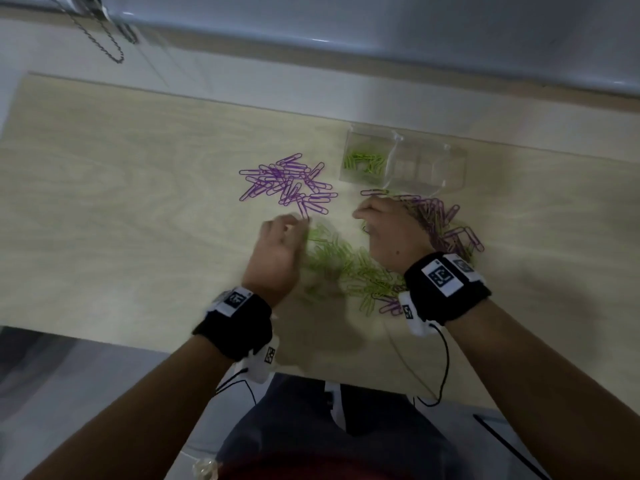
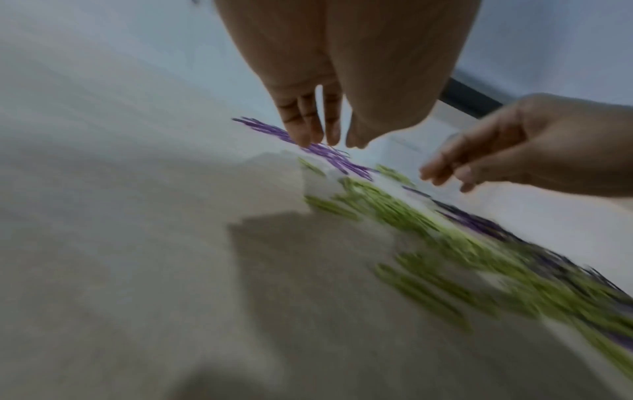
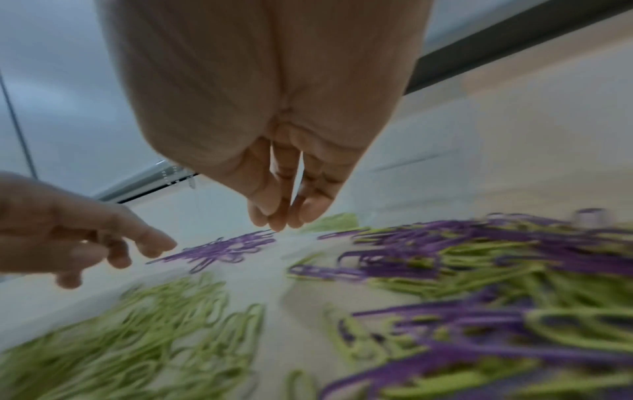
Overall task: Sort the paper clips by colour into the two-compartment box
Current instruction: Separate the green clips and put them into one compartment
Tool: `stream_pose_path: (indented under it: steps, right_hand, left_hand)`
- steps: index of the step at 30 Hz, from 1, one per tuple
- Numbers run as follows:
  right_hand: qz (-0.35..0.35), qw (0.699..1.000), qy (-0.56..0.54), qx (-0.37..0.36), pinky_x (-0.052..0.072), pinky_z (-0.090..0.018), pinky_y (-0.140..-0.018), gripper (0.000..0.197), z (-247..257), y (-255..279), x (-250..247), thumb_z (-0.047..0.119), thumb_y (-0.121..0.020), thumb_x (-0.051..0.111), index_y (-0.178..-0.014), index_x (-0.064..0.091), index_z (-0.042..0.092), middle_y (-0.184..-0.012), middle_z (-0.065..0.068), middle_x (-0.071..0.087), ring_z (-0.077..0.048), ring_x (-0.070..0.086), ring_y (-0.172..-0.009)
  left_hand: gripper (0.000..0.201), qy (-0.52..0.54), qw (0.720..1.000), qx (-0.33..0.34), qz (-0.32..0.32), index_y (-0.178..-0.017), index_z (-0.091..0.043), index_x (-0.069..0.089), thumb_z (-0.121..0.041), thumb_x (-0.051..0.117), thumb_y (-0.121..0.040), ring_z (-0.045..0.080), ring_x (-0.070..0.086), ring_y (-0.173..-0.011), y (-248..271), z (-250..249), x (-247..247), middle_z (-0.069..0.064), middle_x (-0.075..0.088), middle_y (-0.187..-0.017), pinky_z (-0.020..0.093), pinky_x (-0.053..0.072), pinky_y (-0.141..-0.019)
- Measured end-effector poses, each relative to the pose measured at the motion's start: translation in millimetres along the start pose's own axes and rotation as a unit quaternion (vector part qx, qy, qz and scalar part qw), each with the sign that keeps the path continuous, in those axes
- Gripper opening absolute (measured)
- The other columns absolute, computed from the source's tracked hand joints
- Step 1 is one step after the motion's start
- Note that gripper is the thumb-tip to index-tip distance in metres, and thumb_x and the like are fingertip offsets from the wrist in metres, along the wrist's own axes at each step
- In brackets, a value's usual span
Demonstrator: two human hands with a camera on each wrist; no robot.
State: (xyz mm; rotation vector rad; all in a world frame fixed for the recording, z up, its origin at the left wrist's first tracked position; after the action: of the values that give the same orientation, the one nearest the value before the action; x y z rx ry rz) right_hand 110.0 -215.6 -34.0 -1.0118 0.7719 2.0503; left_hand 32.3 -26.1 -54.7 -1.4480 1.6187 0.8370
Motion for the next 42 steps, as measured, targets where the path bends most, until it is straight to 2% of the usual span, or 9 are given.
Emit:
stream_pose_path:
  steps: [4, 8, 12, 17, 24, 28, 33, 36, 42]
  right_hand:
    - [0.085, 0.996, 0.033, 0.012, 0.048, -0.041, -0.08, 0.04, 20.8, -6.6, 21.2, -0.011, -0.075, 0.05, -0.113, 0.058, -0.001, -0.112, -0.008, 0.045, -0.024, 0.039, -0.101]
    - [0.107, 0.99, 0.067, -0.06, 0.048, -0.04, -0.083, 0.039, 31.3, 14.8, 35.5, 0.01, -0.078, 0.063, -0.115, 0.055, 0.004, -0.113, -0.006, 0.042, -0.023, 0.037, -0.103]
    - [0.169, 0.975, 0.102, -0.106, 0.041, -0.033, -0.09, 0.088, 21.1, 34.4, 41.2, 0.059, -0.068, 0.07, -0.136, 0.04, 0.01, -0.124, -0.005, 0.037, -0.022, 0.035, -0.112]
    - [0.121, 0.991, 0.033, -0.049, 0.048, -0.041, -0.084, 0.058, 16.8, 39.1, 45.8, 0.032, -0.072, 0.077, -0.122, 0.057, 0.012, -0.111, -0.003, 0.045, -0.02, 0.043, -0.101]
    - [0.101, 0.994, 0.035, -0.011, 0.047, -0.042, -0.081, 0.021, 23.8, 32.0, 49.0, 0.011, -0.086, 0.056, -0.103, 0.065, 0.003, -0.104, -0.012, 0.054, -0.03, 0.053, -0.098]
    - [0.07, 0.997, -0.007, 0.025, 0.047, -0.039, -0.086, 0.019, 15.5, 31.2, 37.9, 0.011, -0.086, 0.059, -0.102, 0.068, 0.005, -0.104, -0.011, 0.062, -0.028, 0.058, -0.097]
    - [-0.009, 0.977, -0.175, 0.122, 0.05, -0.026, -0.082, 0.018, 3.5, 32.3, -3.9, 0.019, -0.081, 0.073, -0.097, 0.073, 0.011, -0.096, -0.003, 0.069, -0.014, 0.062, -0.084]
    - [-0.061, 0.961, -0.244, 0.118, 0.048, -0.014, -0.075, 0.018, 0.3, 16.7, -42.0, 0.017, -0.077, 0.076, -0.095, 0.074, 0.011, -0.092, 0.001, 0.071, -0.01, 0.063, -0.08]
    - [-0.174, 0.958, -0.22, 0.054, 0.053, -0.029, -0.078, 0.018, -10.0, -52.7, -89.5, 0.015, -0.074, 0.077, -0.091, 0.074, 0.011, -0.088, -0.004, 0.071, -0.019, 0.065, -0.078]
  left_hand:
    - [0.043, 0.012, 0.995, -0.094, 0.035, -0.12, -0.007, 0.05, -0.027, 0.035, -0.086, 0.035, 0.043, -0.095, -2.5, 14.9, -8.4, 0.019, 0.045, -0.116, 0.045, 0.044, -0.084]
    - [0.077, 0.026, 0.992, -0.005, 0.126, -0.131, -0.005, 0.045, -0.058, 0.052, -0.075, 0.032, 0.043, -0.102, 6.0, 2.0, 5.5, 0.015, 0.043, -0.121, 0.042, 0.047, -0.088]
    - [0.114, -0.034, 0.973, 0.092, 0.208, -0.137, -0.001, 0.038, -0.058, 0.078, -0.047, 0.033, 0.045, -0.11, 20.0, -4.2, 8.5, 0.017, 0.043, -0.125, 0.039, 0.05, -0.085]
    - [0.08, 0.051, 0.978, 0.082, 0.185, -0.123, -0.008, 0.055, -0.026, 0.085, -0.051, 0.034, 0.054, -0.1, 12.9, -3.9, 12.5, 0.014, 0.051, -0.115, 0.04, 0.053, -0.081]
    - [0.026, 0.041, 0.976, 0.082, 0.198, -0.098, -0.005, 0.067, -0.015, 0.069, -0.074, 0.032, 0.061, -0.099, -12.1, -19.2, 9.7, 0.013, 0.063, -0.103, 0.042, 0.053, -0.08]
    - [0.042, -0.016, 0.969, 0.088, 0.229, -0.105, -0.005, 0.061, -0.03, 0.039, -0.081, 0.034, 0.058, -0.107, -21.4, -22.0, 7.1, 0.015, 0.061, -0.109, 0.042, 0.052, -0.082]
    - [0.02, -0.01, 0.967, 0.109, 0.231, -0.101, -0.011, 0.06, -0.02, 0.057, -0.084, 0.029, 0.056, -0.098, -31.8, -17.3, 4.3, 0.008, 0.057, -0.107, 0.034, 0.045, -0.078]
    - [0.019, 0.03, 0.969, 0.102, 0.224, -0.102, -0.013, 0.065, -0.019, 0.06, -0.085, 0.027, 0.057, -0.096, -36.3, -19.6, 1.6, 0.006, 0.061, -0.105, 0.034, 0.047, -0.08]
    - [0.016, 0.13, 0.981, 0.076, 0.119, -0.097, -0.007, 0.072, -0.014, 0.069, -0.082, 0.026, 0.064, -0.088, -65.8, -38.0, -27.6, 0.01, 0.069, -0.091, 0.029, 0.051, -0.077]
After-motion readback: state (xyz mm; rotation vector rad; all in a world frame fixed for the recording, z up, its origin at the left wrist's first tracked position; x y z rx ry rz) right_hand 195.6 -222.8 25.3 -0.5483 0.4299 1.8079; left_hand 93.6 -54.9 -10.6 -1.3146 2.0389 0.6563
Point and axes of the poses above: each hand's wrist, its own y-axis away from the middle knuckle, its own x-axis out of the palm, z = x × y, the point moved 3 cm from there along -y, towards the middle knuckle
